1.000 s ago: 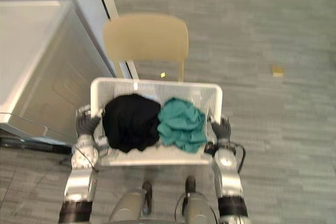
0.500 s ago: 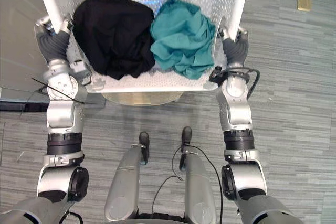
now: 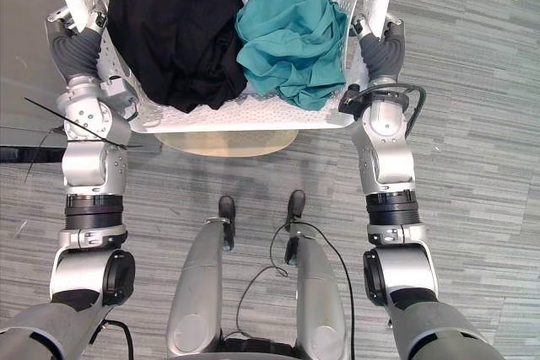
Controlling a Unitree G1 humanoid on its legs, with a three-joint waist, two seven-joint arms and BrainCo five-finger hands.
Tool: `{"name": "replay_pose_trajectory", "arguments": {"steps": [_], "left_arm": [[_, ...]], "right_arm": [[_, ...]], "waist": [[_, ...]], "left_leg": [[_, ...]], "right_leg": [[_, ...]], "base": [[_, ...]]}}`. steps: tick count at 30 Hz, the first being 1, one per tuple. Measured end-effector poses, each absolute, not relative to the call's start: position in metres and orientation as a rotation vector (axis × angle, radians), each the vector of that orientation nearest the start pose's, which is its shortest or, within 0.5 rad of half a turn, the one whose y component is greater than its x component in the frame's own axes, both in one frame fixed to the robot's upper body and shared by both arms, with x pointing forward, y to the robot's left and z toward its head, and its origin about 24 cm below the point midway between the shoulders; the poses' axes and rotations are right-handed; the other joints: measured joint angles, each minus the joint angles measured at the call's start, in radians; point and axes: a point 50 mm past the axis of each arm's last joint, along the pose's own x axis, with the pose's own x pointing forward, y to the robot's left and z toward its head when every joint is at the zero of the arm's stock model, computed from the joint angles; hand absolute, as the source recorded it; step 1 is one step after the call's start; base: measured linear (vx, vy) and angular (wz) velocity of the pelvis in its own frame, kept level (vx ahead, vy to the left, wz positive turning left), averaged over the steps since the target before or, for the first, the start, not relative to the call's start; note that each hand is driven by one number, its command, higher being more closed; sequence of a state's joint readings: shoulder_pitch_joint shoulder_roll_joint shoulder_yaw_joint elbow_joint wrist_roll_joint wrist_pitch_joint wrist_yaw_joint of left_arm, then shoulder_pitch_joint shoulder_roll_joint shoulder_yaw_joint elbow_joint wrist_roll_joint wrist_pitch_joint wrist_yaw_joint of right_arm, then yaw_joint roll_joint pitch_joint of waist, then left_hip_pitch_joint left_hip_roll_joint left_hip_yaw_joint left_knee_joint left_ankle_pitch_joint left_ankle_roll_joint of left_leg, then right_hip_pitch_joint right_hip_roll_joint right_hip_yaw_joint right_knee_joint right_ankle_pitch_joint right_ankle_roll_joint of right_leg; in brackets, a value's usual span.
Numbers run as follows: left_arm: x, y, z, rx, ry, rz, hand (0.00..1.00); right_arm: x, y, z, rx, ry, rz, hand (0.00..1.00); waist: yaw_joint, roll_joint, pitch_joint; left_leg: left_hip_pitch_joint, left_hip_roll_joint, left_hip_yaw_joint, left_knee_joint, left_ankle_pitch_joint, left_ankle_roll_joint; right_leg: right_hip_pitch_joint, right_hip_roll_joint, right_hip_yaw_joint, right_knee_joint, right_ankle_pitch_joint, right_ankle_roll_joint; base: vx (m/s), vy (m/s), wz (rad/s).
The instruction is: Pick up the laundry basket with both hands and put the clothes into the washing machine.
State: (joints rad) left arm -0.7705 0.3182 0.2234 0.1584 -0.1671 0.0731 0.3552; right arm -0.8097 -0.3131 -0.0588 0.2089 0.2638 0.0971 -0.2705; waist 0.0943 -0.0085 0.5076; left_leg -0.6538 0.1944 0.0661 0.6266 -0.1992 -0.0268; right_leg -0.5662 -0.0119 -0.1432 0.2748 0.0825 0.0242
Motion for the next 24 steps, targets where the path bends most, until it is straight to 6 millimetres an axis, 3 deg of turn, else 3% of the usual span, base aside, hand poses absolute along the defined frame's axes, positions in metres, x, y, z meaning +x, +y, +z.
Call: {"name": "replay_pose_trajectory", "arguments": {"steps": [5, 9, 18, 19, 20, 24], "left_arm": [[0.342, 0.236, 0.255, 0.018, -0.553, 0.389, 1.00], [0.340, 0.247, 0.267, 0.127, -0.573, 0.372, 1.00], [0.376, 0.251, 0.267, 0.136, -0.421, 0.348, 1.00], [0.378, 0.251, 0.265, 0.128, -0.405, 0.350, 0.00], [0.382, 0.251, 0.262, 0.104, -0.380, 0.352, 0.00], [0.391, 0.249, 0.265, 0.012, -0.350, 0.361, 0.00]], "right_arm": [[0.360, -0.179, 0.234, -0.006, -0.448, -0.116, 1.00], [0.364, -0.174, 0.235, -0.017, -0.434, -0.086, 1.00], [0.402, -0.164, 0.240, 0.025, -0.278, -0.089, 1.00], [0.404, -0.163, 0.240, 0.031, -0.268, -0.090, 1.00], [0.407, -0.161, 0.240, 0.038, -0.252, -0.093, 0.00], [0.413, -0.160, 0.248, 0.064, -0.233, -0.112, 0.00]], "waist": [[0.002, -0.001, 0.001], [0.005, -0.013, 0.007], [0.005, -0.015, 0.008], [0.005, -0.015, 0.008], [0.004, -0.016, 0.008], [0.003, -0.017, 0.009]], "left_leg": [[0.001, 0.003, 0.001, 0.002, 0.000, 0.000], [-0.009, 0.017, 0.007, 0.004, -0.002, -0.003], [-0.083, 0.034, -0.022, 0.013, 0.009, -0.022], [-0.085, 0.034, -0.023, 0.013, 0.010, -0.023], [-0.087, 0.034, -0.024, 0.011, 0.010, -0.024], [-0.094, 0.034, -0.025, 0.004, 0.015, -0.032]], "right_leg": [[0.004, -0.001, -0.016, 0.000, 0.000, 0.000], [0.005, 0.000, -0.042, -0.024, 0.005, -0.009], [-0.041, 0.014, -0.087, -0.036, 0.024, -0.031], [-0.042, 0.014, -0.089, -0.036, 0.025, -0.031], [-0.045, 0.014, -0.093, -0.036, 0.025, -0.031], [-0.054, 0.013, -0.101, -0.036, 0.026, -0.033]], "base": [[-0.03, -0.009, 0.03], [-0.05, -0.015, -0.07], [-0.01, -0.014, 0.01], [0.00, 0.000, 0.00], [0.00, 0.000, 0.00], [0.01, 0.001, 0.02]]}}
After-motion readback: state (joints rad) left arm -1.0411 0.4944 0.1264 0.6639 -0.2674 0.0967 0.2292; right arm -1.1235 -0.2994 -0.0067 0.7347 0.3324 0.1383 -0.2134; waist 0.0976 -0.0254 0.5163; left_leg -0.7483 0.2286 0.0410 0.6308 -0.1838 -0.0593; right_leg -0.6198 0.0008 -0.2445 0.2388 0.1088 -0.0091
